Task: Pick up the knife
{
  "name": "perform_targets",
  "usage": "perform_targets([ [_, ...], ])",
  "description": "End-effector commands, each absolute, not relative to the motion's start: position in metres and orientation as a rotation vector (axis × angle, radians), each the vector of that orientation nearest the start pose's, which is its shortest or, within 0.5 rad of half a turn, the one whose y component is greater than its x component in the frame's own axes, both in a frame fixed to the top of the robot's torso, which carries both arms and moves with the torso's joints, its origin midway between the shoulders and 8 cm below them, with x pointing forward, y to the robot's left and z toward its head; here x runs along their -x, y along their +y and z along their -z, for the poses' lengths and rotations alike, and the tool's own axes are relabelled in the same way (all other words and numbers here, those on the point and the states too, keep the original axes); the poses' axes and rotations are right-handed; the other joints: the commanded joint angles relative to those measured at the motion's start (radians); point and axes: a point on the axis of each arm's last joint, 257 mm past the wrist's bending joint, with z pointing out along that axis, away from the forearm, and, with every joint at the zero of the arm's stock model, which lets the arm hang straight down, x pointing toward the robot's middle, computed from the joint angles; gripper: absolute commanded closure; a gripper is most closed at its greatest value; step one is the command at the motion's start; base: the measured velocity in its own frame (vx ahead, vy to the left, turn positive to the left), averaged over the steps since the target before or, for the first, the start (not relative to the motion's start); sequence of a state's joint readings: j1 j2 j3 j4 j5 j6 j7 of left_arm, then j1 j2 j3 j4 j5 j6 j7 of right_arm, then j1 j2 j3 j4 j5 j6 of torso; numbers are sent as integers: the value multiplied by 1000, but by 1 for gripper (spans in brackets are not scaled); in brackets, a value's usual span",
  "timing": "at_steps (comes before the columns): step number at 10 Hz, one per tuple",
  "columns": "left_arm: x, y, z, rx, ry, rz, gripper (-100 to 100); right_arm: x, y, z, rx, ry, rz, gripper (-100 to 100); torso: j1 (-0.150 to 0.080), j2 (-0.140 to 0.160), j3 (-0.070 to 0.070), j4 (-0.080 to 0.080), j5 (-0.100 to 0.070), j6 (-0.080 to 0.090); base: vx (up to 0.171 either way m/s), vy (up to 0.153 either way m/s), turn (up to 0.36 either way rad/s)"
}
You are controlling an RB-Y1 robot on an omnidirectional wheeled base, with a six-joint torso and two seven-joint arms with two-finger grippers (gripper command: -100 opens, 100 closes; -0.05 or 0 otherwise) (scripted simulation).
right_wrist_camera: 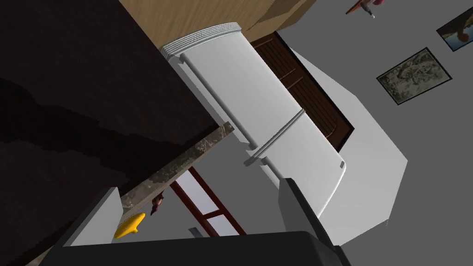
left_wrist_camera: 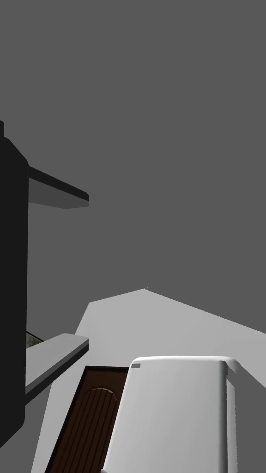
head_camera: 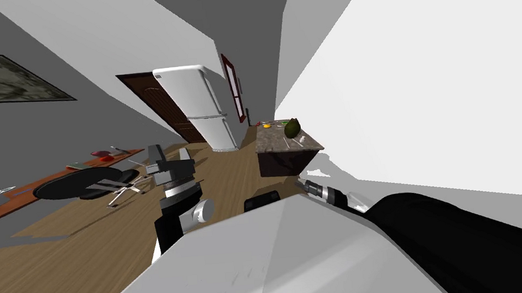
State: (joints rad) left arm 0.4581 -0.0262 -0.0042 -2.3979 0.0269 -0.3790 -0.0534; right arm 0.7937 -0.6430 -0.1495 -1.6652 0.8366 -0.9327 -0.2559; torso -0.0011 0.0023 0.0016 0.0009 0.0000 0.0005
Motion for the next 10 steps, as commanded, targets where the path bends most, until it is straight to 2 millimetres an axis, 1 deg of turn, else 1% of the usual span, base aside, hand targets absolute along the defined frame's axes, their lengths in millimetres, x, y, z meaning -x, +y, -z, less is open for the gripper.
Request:
perform_targets([
  [1, -340, 277, -67, 645, 563, 1298, 0, -183, -342, 355, -43, 2170, -853, -100, 0, 0, 0, 0, 0, 0, -24, 26, 216],
  [2, -340, 277, -67, 645, 563, 1299, 0, -181, -344, 357, -51, 2183, -853, -100, 0, 0, 0, 0, 0, -1, -16, 16, 122],
  [3, -340, 277, -67, 645, 563, 1298, 0, -159, -361, 371, -57, 2278, -839, -100, 0, -1, 0, 0, 0, 0, -9, 19, 237],
  [4, -340, 277, -67, 645, 563, 1298, 0, -157, -363, 373, -70, 2287, -838, -100, 0, -1, -1, 0, 0, -1, -3, 10, 120],
  [5, -340, 277, -67, 645, 563, 1298, 0, -134, -385, 387, -84, 2387, -812, -100, -1, -2, -1, 0, 0, 0, 2, 10, 266],
  [6, -340, 277, -67, 645, 563, 1298, 0, -134, -385, 387, -96, 2390, -817, -100, -1, -2, -1, 0, 0, -1, 5, -1, 116],
  [7, -340, 277, -67, 645, 563, 1298, 0, -115, -403, 394, -108, 2478, -796, -100, -1, -2, -1, 0, 0, 0, 11, -1, 204],
  [8, -340, 277, -67, 645, 563, 1298, 0, -111, -408, 397, -132, 2488, -790, -100, -2, -3, -2, -1, 0, -1, 11, -9, 129],
  [9, -340, 277, -67, 645, 563, 1298, 0, -94, -427, 401, -137, 2571, -761, -100, -2, -3, -2, -1, -1, 0, 20, -10, 224],
  [10, -340, 277, -67, 645, 563, 1298, 0, -89, -431, 404, -175, 2581, -757, -100, -2, -4, -2, -1, 0, -1, 20, -15, 149],
])
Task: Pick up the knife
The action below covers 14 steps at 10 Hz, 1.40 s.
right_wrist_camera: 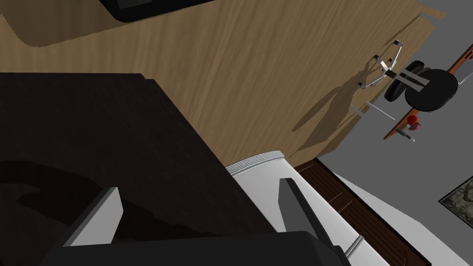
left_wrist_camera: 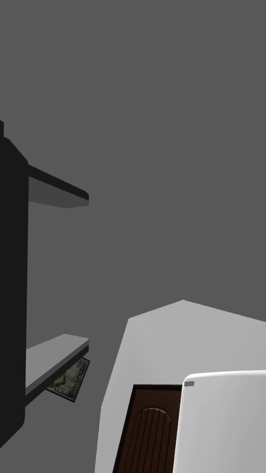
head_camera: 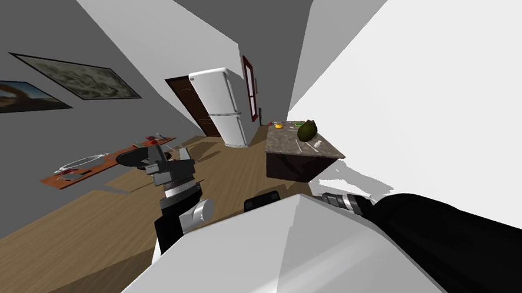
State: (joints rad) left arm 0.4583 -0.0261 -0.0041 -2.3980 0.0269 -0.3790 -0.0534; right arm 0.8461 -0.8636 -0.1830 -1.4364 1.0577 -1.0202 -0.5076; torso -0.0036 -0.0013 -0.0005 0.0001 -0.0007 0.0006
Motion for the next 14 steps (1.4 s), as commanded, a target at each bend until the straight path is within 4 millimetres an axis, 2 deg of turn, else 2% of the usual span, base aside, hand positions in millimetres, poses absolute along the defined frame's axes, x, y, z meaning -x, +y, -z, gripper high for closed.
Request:
perform_targets([
  [1, -340, 277, -67, 645, 563, 1298, 0, -73, -452, 405, -201, 2661, -725, -100, 0, 0, 0, 0, 0, 0, 27, -15, 283],
  [2, -340, 277, -67, 645, 563, 1298, 0, -69, -456, 407, -225, 2668, -718, -100, 0, 0, 0, 0, 0, -1, 26, -23, 126],
  [3, -340, 277, -67, 645, 563, 1298, 0, -53, -477, 407, -248, 2741, -674, -100, 0, 0, 0, 0, 0, 0, 39, -18, 246],
  [4, -340, 277, -67, 645, 563, 1298, 0, -50, -481, 408, -284, 2747, -672, -100, 0, -1, -1, 0, 0, -1, 31, -31, 142],
  [5, -340, 277, -67, 645, 563, 1298, 0, -35, -503, 406, -318, 2815, -621, -100, -1, -1, -1, 0, 0, 0, 38, -34, 239],
  [6, -340, 277, -67, 645, 563, 1298, 0, -33, -505, 406, -348, 2817, -620, -100, -1, -2, -1, 0, 0, -1, 36, -40, 145],
  [7, -340, 277, -67, 645, 563, 1298, 0, -19, -528, 402, -395, 2877, -565, -100, -1, -1, -1, 0, 0, 0, 54, -55, 238],
  [8, -340, 277, -67, 645, 563, 1298, 0, -18, -529, 402, -417, 2878, -564, -100, -2, -3, -1, 0, 0, -1, 44, -55, 141],
  [9, -340, 277, -67, 645, 563, 1298, 0, -9, -549, 396, -471, 2925, -513, -100, -2, -2, -1, 0, -1, 0, 56, -53, 224],
  [10, -340, 277, -67, 645, 563, 1298, 0, -6, -552, 396, -489, 2928, -504, -100, -2, -3, -2, -1, -1, -1, 43, -46, 139],
  [11, -340, 277, -67, 645, 563, 1298, 0, 2, -572, 389, -542, 2967, -448, -100, -1, -2, -1, -1, 0, 0, 43, -55, 220],
  [12, -340, 277, -67, 645, 563, 1298, 0, 5, -574, 389, -563, 2968, -442, -100, -2, -3, -1, -1, 0, -1, 39, -53, 130],
  [13, -340, 277, -67, 645, 563, 1298, 0, 14, -595, 381, -621, 2999, -379, -100, -2, -2, -1, 0, -1, 0, 55, -70, 231],
  [14, -340, 277, -67, 645, 563, 1298, 0, 14, -595, 381, -637, 2997, -380, -100, -3, -3, -2, -1, -1, -1, 40, -73, 136],
])
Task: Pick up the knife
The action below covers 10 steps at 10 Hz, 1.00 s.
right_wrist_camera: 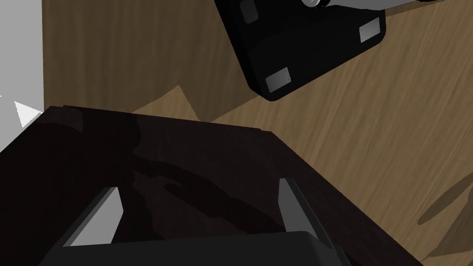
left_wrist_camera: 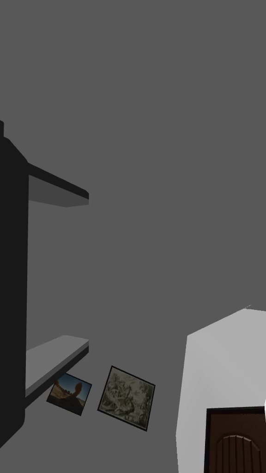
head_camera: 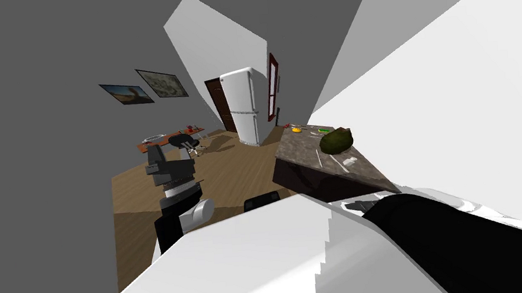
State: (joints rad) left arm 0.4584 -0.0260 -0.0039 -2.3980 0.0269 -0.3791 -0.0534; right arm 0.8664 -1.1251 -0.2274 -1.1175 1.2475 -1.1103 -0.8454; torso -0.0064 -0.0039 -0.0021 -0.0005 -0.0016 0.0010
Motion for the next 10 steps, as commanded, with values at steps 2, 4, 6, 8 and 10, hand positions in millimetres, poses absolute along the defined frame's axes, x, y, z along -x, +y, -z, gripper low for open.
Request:
perform_targets([
  [2, -340, 277, -67, 645, 563, 1298, 0, 20, -614, 372, -709, 3016, -318, -100, -1, 0, 0, 0, 0, -1, 36, -76, 171],
  [4, -340, 277, -67, 645, 563, 1298, 0, 29, -646, 354, -821, 3033, -206, -100, 1, -1, 0, 0, 0, -1, 74, -81, 302],
  [6, -340, 277, -67, 645, 563, 1298, 0, 31, -659, 347, -900, 3024, -158, -100, -2, -3, -2, -1, -1, 1, 63, -114, 103],
  [8, -340, 277, -67, 645, 563, 1298, 0, 31, -670, 340, -950, 3015, -116, -100, -3, -2, -1, 0, -1, -1, 45, -124, 194],
  [10, -340, 277, -67, 645, 563, 1298, 0, 29, -686, 329, -1025, 2991, -58, -100, -2, -2, -1, 0, 0, 0, 72, -119, 169],
])
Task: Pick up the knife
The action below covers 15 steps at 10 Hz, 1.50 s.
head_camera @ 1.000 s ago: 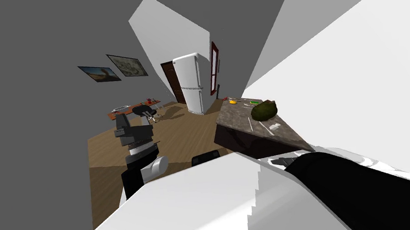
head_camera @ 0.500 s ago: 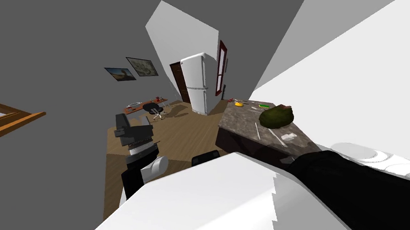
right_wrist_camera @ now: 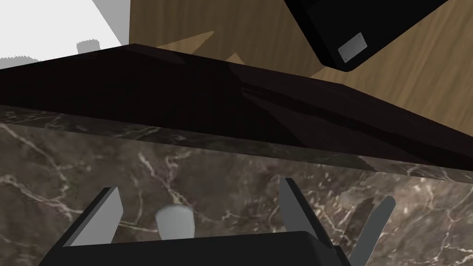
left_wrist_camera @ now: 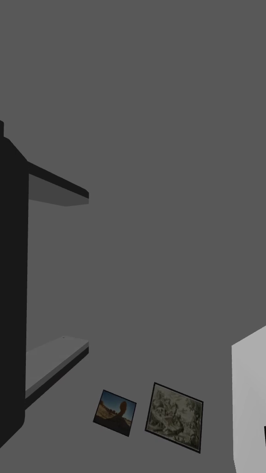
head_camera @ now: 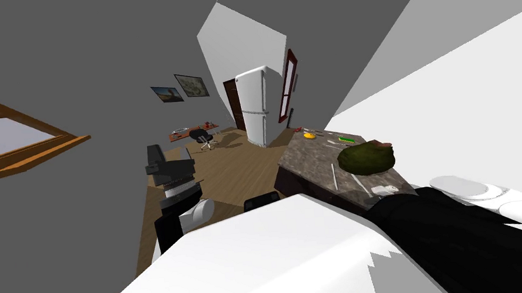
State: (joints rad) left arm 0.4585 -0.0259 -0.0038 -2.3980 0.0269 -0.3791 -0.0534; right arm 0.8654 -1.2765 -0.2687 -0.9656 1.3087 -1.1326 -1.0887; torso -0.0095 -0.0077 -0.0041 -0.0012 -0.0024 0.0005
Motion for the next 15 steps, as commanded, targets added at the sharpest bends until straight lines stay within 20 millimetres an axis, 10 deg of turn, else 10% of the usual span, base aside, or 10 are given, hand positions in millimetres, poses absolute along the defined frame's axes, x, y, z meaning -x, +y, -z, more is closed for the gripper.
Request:
perform_targets([
  [1, -340, 277, -67, 645, 563, 1298, 0, 28, -691, 327, -1052, 2979, -41, -100, 0, 0, 0, 0, 0, 0, 89, -168, 177],
  [3, -340, 277, -67, 645, 563, 1298, 0, 28, -692, 327, -1058, 2976, -38, -100, -3, 0, 0, 0, -1, 1, 47, -133, 102],
  [4, -340, 277, -67, 645, 563, 1298, 0, 27, -692, 326, -1064, 2973, -34, 0, 2, 2, 1, 0, 0, 1, 6, -16, -1],
  [5, -340, 277, -67, 645, 563, 1298, 0, 39, -689, 340, -1073, 2965, -33, -100, 7, 4, 2, 1, 1, 2, 22, -14, 55],
  [7, -340, 277, -67, 646, 563, 1298, 0, 39, -689, 342, -1079, 2963, -36, -100, 9, 4, 2, 1, 1, 1, 21, -6, 43],
  [8, -340, 277, -67, 645, 563, 1298, 0, 39, -689, 343, -1076, 2963, -33, 100, 9, 5, 3, 1, 2, 2, 0, 0, 0],
  [12, -340, 277, -67, 646, 563, 1298, 0, 40, -689, 343, -1076, 2963, -33, 100, 10, 5, 3, 1, 2, 1, 0, 0, 0],
  [13, -340, 277, -67, 646, 563, 1298, 0, 40, -689, 343, -1077, 2963, -33, 0, 10, 5, 3, 1, 2, 1, 0, 0, 0],
  [14, -340, 277, -67, 646, 563, 1298, 0, 31, -691, 331, -1066, 2970, -34, 100, 10, 5, 3, 1, 2, 1, -16, 12, -72],
  [15, -340, 277, -67, 646, 563, 1298, 0, 35, -691, 336, -1069, 2966, -33, 100, 12, 6, 4, 1, 5, 2, -10, 5, -18],
])
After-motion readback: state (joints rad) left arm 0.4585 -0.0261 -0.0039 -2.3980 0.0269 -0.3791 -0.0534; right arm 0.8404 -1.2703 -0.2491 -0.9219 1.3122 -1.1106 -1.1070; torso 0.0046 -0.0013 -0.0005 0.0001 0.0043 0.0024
